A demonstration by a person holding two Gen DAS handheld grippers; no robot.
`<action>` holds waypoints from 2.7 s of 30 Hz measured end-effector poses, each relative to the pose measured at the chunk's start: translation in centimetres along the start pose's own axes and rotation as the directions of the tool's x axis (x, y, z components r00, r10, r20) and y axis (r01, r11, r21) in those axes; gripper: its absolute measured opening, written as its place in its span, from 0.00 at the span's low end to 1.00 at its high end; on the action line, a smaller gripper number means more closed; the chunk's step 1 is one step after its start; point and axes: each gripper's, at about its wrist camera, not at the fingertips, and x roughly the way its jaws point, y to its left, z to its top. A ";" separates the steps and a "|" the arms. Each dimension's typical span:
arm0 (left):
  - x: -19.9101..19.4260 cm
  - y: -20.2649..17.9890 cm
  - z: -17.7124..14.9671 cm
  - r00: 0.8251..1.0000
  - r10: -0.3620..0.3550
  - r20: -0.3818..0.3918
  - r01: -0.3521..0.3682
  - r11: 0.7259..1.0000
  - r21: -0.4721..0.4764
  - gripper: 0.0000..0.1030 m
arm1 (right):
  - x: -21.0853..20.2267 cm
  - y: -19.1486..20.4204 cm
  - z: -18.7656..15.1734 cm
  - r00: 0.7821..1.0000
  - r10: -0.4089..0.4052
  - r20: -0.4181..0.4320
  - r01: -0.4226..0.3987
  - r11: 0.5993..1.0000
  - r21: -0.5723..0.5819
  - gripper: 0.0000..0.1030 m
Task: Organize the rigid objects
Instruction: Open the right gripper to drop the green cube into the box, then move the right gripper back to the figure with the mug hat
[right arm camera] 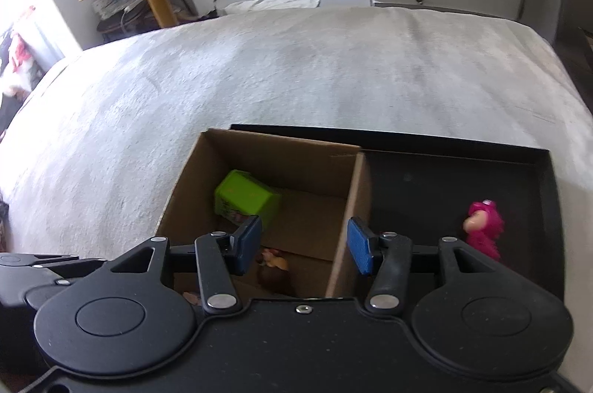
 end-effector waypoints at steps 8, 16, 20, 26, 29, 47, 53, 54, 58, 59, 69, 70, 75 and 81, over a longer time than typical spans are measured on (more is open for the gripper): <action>-0.6 0.3 -0.6 1.000 0.003 -0.010 -0.003 1.000 -0.025 0.12 | -1.7 -2.6 -1.6 1.000 -0.002 0.014 0.001 0.998 0.057 0.51; -1.9 -0.2 -0.3 0.999 0.047 -0.017 -0.048 0.998 -0.050 0.31 | -3.3 -5.6 -2.8 0.999 -0.006 0.031 0.002 0.993 0.114 0.53; -2.9 -1.0 -0.2 0.999 0.052 -0.005 -0.052 0.997 -0.052 0.41 | -4.0 -6.8 -3.3 0.999 0.002 0.041 -0.007 0.991 0.132 0.53; -4.0 -3.3 -0.1 0.997 0.076 0.008 -0.076 0.997 -0.014 0.47 | -5.0 -9.0 -3.9 0.998 0.007 0.059 -0.017 0.987 0.162 0.53; -4.3 -4.5 -0.2 0.996 0.092 0.011 -0.092 0.996 0.004 0.54 | -5.5 -10.2 -4.3 0.998 0.006 0.065 -0.017 0.984 0.175 0.53; -5.2 -12.5 -0.8 0.990 0.129 0.061 -0.137 0.981 0.139 0.85 | -6.2 -16.5 -6.3 0.998 0.000 0.066 -0.016 0.970 0.243 0.63; -4.5 -14.4 -1.2 0.988 0.144 0.061 -0.151 0.976 0.156 0.85 | -5.6 -18.2 -7.0 0.999 0.007 0.047 -0.019 0.967 0.255 0.63; -4.3 -14.6 -1.3 0.988 0.143 0.060 -0.151 0.976 0.157 0.85 | -5.5 -18.5 -7.1 0.999 0.009 0.043 -0.020 0.966 0.256 0.63; -3.6 -15.5 -1.5 0.986 0.155 0.054 -0.162 0.973 0.163 0.85 | -4.8 -19.6 -7.6 1.000 0.012 0.023 -0.018 0.965 0.263 0.63; -3.5 -15.7 -1.6 0.986 0.158 0.053 -0.164 0.973 0.162 0.85 | -4.6 -19.9 -7.7 1.000 0.013 0.017 -0.017 0.964 0.267 0.63; -1.8 -17.5 -2.2 0.975 0.217 0.055 -0.224 0.951 0.211 0.85 | -1.9 -20.5 -8.3 0.998 0.051 -0.043 -0.038 0.965 0.261 0.63; -1.7 -17.7 -2.3 0.973 0.223 0.054 -0.230 0.948 0.218 0.85 | -1.5 -20.4 -8.3 0.997 0.052 -0.050 -0.037 0.965 0.258 0.63; -1.0 -18.0 -2.3 0.969 0.243 0.052 -0.248 0.939 0.237 0.85 | 0.1 -20.0 -8.2 0.996 0.048 -0.081 -0.027 0.970 0.241 0.62; -0.7 -18.4 -2.2 0.965 0.254 0.057 -0.260 0.934 0.245 0.85 | 2.0 -19.8 -7.7 0.994 0.022 -0.108 0.001 0.978 0.210 0.58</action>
